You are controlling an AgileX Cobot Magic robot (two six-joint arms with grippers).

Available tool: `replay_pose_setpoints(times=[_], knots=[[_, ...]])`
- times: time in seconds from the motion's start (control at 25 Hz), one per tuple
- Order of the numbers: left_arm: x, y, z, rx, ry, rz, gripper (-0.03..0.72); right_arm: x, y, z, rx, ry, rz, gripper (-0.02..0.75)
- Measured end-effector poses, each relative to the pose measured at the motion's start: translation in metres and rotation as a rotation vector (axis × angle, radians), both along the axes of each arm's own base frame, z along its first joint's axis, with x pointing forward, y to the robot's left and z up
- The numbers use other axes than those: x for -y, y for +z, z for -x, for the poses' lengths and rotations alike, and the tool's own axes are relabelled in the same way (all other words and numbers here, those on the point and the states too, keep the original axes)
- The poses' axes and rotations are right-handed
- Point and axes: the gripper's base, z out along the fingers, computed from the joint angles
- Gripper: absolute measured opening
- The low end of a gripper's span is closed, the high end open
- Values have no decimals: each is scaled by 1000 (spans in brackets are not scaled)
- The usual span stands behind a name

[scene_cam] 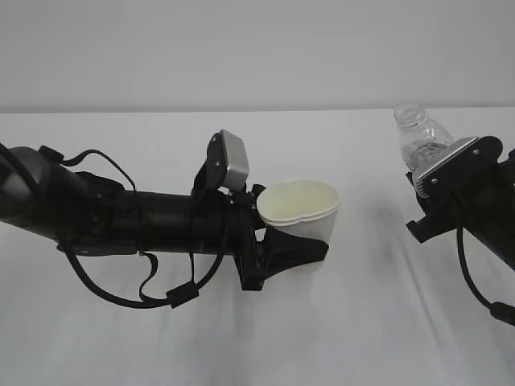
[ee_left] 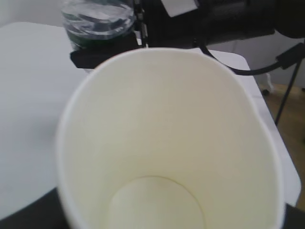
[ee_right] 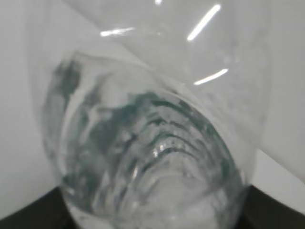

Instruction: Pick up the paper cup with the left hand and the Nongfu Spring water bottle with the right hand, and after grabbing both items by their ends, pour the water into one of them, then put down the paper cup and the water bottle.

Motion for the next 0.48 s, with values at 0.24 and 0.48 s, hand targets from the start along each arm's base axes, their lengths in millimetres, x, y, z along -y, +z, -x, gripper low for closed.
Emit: replay_pose_setpoints(times=[0.24,0.48], knots=[[16,-11,10,-17,-99,-36,441,0,0,0,10,18,68,414],[18,-7,7,-5,-111,-35,441,-1,11,0,51,44,129,413]])
